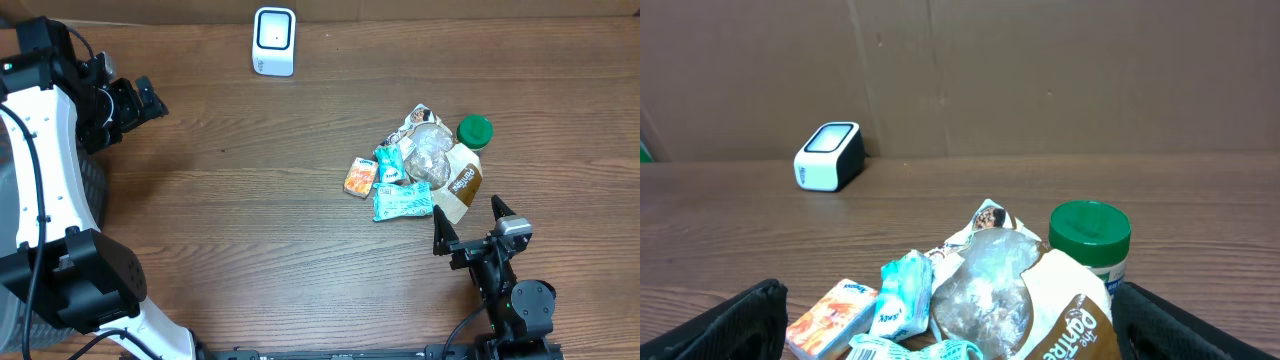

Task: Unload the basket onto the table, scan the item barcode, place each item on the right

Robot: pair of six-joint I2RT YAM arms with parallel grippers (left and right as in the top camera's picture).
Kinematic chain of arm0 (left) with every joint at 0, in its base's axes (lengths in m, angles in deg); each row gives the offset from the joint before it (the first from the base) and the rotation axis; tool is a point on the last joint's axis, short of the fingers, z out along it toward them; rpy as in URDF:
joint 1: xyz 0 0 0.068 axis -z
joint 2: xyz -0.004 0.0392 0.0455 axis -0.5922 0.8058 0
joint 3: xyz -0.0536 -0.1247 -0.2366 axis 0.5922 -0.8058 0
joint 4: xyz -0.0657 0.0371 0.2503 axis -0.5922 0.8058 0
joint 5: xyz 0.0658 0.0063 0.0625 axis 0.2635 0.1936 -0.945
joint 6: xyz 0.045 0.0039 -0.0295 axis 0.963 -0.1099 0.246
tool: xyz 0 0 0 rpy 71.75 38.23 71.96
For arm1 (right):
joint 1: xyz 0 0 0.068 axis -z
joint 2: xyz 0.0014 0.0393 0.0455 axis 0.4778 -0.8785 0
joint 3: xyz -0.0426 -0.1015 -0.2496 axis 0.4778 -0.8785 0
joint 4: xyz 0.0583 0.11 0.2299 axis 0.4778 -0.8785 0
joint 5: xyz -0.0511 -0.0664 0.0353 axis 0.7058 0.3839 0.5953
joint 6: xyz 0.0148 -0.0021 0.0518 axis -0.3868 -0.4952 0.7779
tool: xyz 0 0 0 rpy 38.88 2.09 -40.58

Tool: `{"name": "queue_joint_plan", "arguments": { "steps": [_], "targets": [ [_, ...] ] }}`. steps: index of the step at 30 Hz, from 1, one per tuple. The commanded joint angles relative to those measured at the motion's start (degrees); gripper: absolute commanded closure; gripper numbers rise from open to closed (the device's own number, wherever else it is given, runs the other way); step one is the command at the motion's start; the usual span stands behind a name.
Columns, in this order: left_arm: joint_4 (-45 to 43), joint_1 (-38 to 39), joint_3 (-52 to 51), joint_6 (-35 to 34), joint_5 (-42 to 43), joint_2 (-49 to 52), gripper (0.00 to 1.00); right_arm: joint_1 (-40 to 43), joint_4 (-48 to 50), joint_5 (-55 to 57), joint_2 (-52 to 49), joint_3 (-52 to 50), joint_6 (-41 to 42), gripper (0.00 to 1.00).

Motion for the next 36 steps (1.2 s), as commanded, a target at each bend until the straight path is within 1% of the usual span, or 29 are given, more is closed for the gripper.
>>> {"name": "queue_joint_plan", "arguments": {
  "steps": [1,4,8,12,23,26,29,30,31,33,36],
  "targets": [
    [0.0,0.1,0.8,-0.4,0.2,-0.3,0.00,-0.3,0.2,0.5,0.7,-0.6,-0.1,0.00],
    [0.0,0.1,0.8,-0.4,0.2,-0.3,0.01,-0.3,0.2,0.5,0.7,-0.6,-0.1,0.00],
    [0.0,2.5,0.8,-0.4,0.2,-1.2,0.00,-0.3,0.2,0.5,0.7,-0.6,-0.1,0.00],
    [0.0,6.7,0.8,-0.4,0.1,-4.7,0.00,-0.3,0.2,0.5,0.7,-0.6,-0.1,0.00],
    [0.0,24.2,0.8,-0.3,0.2,-18.2,0.00,-0.3,0.2,0.5,0.7,-0.6,-0.1,0.00],
    [-0.1,26.3,0.8,0.3,-0.2,-20.5,0.00,-0.3,0.2,0.5,0.7,-0.6,-0.1,0.00],
    [-0.7,26.4,0.7,0.3,-1.9,-22.5,0.00,-0.3,0.2,0.5,0.7,-0.6,-0.1,0.00],
    [-2.0,26.4,0.4,0.3,-3.4,-23.3,0.00,-0.3,0.2,0.5,0.7,-0.6,-0.1,0.00],
    [-5.1,26.4,-0.9,0.8,-5.2,-24.7,0.00,-0.3,0.2,0.5,0.7,-0.6,-0.1,0.00],
    [-12.6,26.4,-4.7,3.7,-5.9,-27.2,0.00,-0.3,0.2,0.5,0.7,-0.6,-0.1,0.00],
    [-28.0,26.4,-14.5,9.3,-5.9,-32.4,0.01,-0.3,0.2,0.5,0.7,-0.6,-0.1,0.00]
  ]
}}
